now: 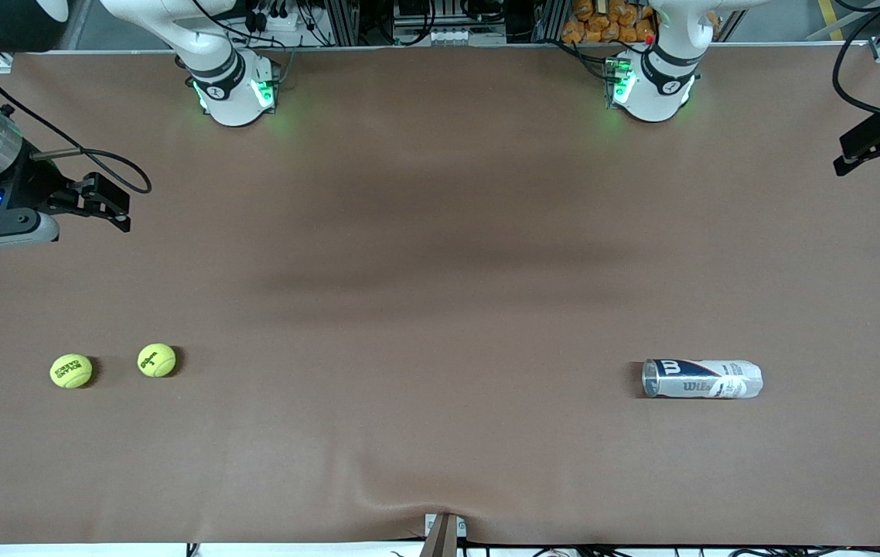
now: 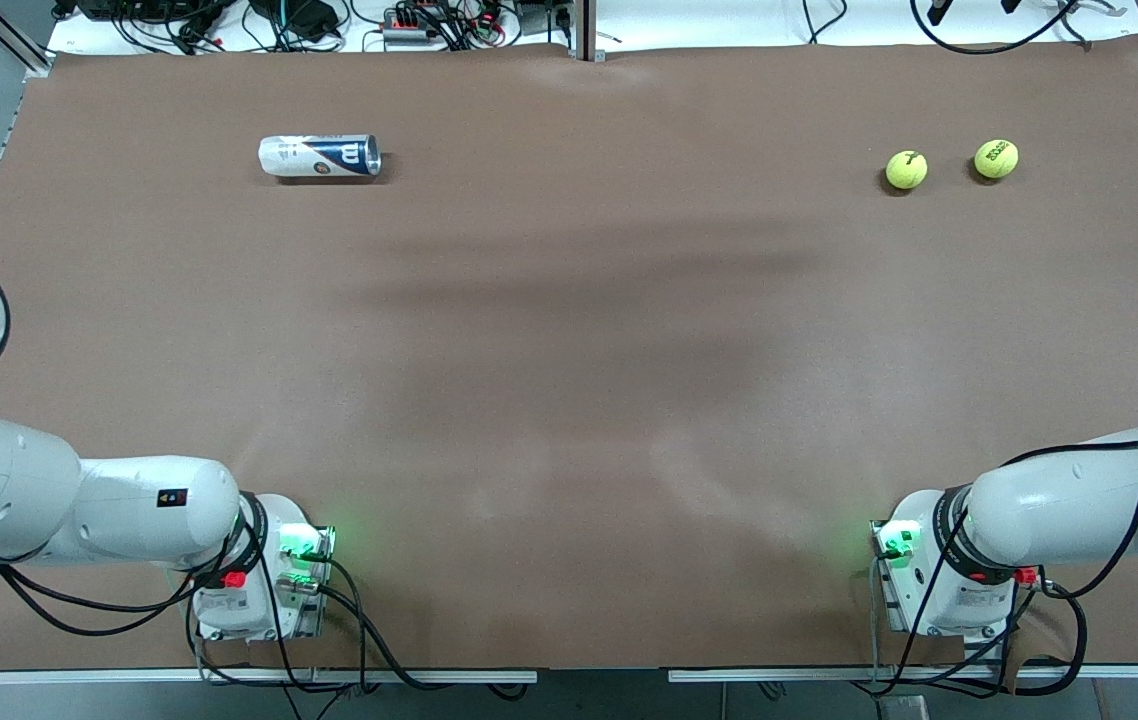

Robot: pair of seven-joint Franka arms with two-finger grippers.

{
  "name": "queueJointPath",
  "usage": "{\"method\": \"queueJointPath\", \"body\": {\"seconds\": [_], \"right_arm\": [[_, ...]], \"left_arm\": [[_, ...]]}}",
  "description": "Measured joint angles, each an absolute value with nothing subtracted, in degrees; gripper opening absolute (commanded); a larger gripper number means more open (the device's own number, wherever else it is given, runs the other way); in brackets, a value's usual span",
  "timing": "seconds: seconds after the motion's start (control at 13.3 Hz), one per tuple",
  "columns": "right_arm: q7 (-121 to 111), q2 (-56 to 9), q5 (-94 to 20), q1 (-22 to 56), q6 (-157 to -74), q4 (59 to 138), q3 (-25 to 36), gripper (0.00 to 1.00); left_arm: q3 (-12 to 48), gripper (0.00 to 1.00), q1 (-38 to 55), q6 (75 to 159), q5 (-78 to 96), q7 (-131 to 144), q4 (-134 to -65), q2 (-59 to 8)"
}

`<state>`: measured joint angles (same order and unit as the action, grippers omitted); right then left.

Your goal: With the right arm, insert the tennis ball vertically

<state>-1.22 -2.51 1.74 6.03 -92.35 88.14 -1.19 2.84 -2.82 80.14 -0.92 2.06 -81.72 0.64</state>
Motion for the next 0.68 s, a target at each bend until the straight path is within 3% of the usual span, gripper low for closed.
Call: {"method": "queueJointPath", "body": {"seconds": [0.68], "right_arm": [[-1.2,-1.4,2.0,5.9,-92.2,90.1,0.0,1.0]], "left_arm": [[2.8,1.0,-3.1,80.2,-0.9,-0.2,-81.5,-0.5]]}}
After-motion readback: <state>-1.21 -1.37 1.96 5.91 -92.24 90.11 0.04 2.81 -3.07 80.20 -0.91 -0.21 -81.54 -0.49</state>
